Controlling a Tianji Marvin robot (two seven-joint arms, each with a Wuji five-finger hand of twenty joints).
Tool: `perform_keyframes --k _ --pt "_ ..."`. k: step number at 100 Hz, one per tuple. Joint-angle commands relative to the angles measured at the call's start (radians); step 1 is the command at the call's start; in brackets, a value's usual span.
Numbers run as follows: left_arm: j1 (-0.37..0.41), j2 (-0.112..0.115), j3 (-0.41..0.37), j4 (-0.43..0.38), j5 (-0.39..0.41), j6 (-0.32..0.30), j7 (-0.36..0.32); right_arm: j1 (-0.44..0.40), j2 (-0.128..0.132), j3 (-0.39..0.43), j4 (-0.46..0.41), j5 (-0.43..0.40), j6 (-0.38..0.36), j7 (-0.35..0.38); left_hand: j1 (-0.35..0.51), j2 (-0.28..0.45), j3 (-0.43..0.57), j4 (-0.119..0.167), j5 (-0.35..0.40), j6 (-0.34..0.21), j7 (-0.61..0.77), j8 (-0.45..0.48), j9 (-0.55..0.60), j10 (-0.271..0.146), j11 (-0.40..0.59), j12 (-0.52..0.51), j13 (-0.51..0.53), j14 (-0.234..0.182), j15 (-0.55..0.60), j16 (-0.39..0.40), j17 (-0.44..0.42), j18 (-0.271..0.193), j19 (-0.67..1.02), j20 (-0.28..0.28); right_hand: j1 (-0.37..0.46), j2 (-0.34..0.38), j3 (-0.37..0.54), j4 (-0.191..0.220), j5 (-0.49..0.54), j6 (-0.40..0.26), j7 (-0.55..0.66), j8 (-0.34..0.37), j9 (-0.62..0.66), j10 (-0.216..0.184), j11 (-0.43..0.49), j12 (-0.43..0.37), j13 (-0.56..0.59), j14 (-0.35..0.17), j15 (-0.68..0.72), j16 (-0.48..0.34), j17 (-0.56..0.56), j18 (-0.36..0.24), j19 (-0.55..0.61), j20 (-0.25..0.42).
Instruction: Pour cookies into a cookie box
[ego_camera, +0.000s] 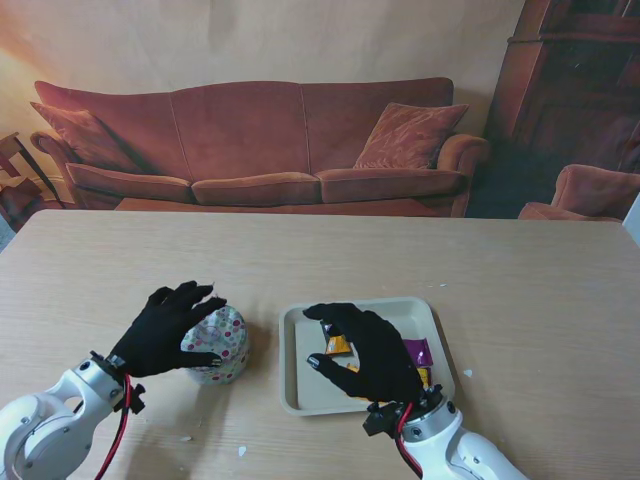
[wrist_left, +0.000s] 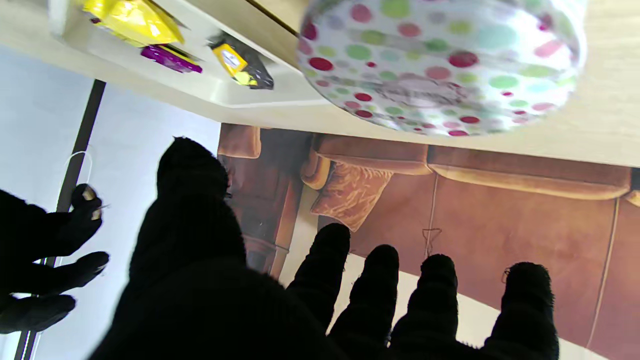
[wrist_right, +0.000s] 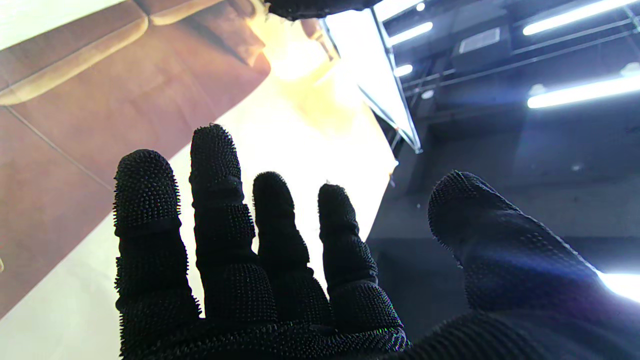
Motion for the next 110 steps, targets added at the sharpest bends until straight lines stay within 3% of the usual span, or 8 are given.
perform_keyframes --k 1,14,56,110 --pt "-0.015 0.007 0.001 0.012 -0.001 0.008 -0.018 -0.016 -0.006 -0.002 -0.019 -0.009 0.006 0.001 -0.015 0.020 -0.004 0.016 -0.033 0.004 -0.016 -0.004 -0.041 -0.019 -0.006 -0.016 -0.037 -0.029 -0.009 -0.026 -0.010 -0.014 -0.031 0.012 -0.003 0.030 -0.018 0.027 0.004 0.011 0.022 -0.007 -0.015 -0.013 -0.005 -0.006 -0.007 -0.006 -0.037 -0.010 -0.013 0.011 -0.012 0.014" --pt "-0.022 0.019 -0.006 0.011 -0.014 0.025 -0.109 -0.018 -0.005 -0.002 -0.023 -0.016 0.005 -0.005 -0.029 0.018 0.001 0.023 -0.088 -0.010 -0.033 -0.006 -0.109 -0.038 -0.023 -0.048 -0.079 -0.053 -0.035 -0.057 -0.013 -0.038 -0.077 0.018 -0.003 0.031 -0.018 0.027 0.005 0.010 0.020 -0.008 -0.014 -0.014 -0.008 -0.007 -0.005 -0.004 -0.039 -0.011 -0.011 0.011 -0.012 0.014" --pt "-0.079 0.030 0.054 0.078 0.018 0.059 -0.131 -0.019 0.000 0.001 -0.023 -0.019 0.016 0.015 -0.027 0.009 0.004 0.027 -0.157 -0.009 -0.058 -0.008 -0.157 -0.042 -0.052 -0.062 -0.101 -0.056 -0.025 -0.061 -0.001 -0.034 -0.092 0.045 0.003 0.030 -0.016 0.028 0.009 0.011 0.015 -0.008 -0.015 -0.011 -0.011 -0.006 -0.005 -0.004 -0.042 -0.010 -0.012 0.013 -0.015 0.015" --pt "-0.141 0.039 0.149 0.122 -0.042 0.136 -0.220 -0.025 0.004 0.002 -0.033 -0.008 0.035 0.053 -0.046 0.028 0.002 0.028 -0.171 -0.003 -0.061 0.002 -0.171 -0.043 -0.078 -0.053 -0.127 -0.065 -0.032 -0.064 -0.018 -0.055 -0.109 0.057 0.005 0.032 -0.020 0.026 0.023 0.014 0.007 -0.010 -0.025 -0.007 -0.015 -0.009 -0.016 0.001 -0.050 -0.012 -0.031 0.014 -0.033 0.011"
